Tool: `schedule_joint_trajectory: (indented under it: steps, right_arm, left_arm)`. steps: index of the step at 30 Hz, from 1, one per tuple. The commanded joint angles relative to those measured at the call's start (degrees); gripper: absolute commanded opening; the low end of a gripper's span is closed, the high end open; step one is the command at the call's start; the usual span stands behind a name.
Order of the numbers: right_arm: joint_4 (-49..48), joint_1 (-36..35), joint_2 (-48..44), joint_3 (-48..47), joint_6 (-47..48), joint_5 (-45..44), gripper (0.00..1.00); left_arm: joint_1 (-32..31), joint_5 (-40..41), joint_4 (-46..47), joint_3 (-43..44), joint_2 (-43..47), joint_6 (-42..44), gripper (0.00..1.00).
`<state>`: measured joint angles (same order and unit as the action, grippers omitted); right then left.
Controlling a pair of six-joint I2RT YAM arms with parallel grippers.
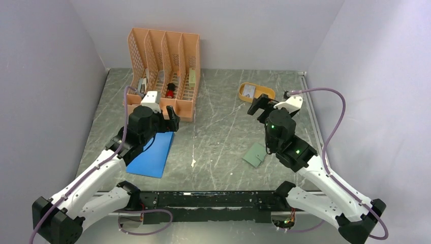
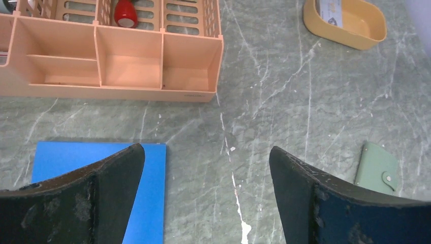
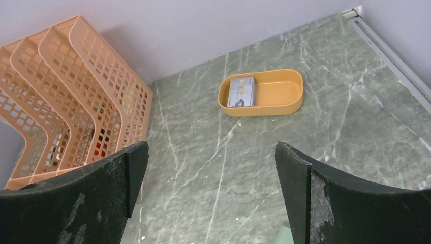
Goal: Put the credit cards into the card holder
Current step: Move the card holder to the center of the board.
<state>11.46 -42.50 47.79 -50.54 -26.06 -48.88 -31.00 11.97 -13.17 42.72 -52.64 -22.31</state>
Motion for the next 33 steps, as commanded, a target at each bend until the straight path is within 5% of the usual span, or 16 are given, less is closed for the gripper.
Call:
schedule_joint_trajectory:
  steps: [1, 8, 25, 29, 33]
  right_arm:
    - [-1.3, -0.5, -1.1, 0.9, 3.0, 0.2, 1.00]
    - [-5.8, -0.4, -6.4, 4.2, 9.1, 15.3, 1.00]
    - [8.5, 0.1, 5.4, -6.8, 1.6, 17.6, 1.00]
    - [12.1, 5.2, 7.6, -4.4, -3.5, 23.0, 0.97]
    - [8.9, 15.6, 6.5, 3.0, -8.6, 38.2, 0.94]
  left_arm:
    - [-0.5, -1.6, 4.5, -1.4, 3.2, 0.5, 0.96]
    - [-0.5, -1.2, 4.4, -1.5, 4.5, 0.8, 0.96]
    - [-0.5, -1.7, 4.8, -2.6, 6.9, 0.9, 0.96]
    - [-0.5, -1.6, 4.9, -3.1, 7.8, 0.6, 0.96]
    - [-0.6, -1.8, 5.0, -3.2, 7.7, 0.3, 0.96]
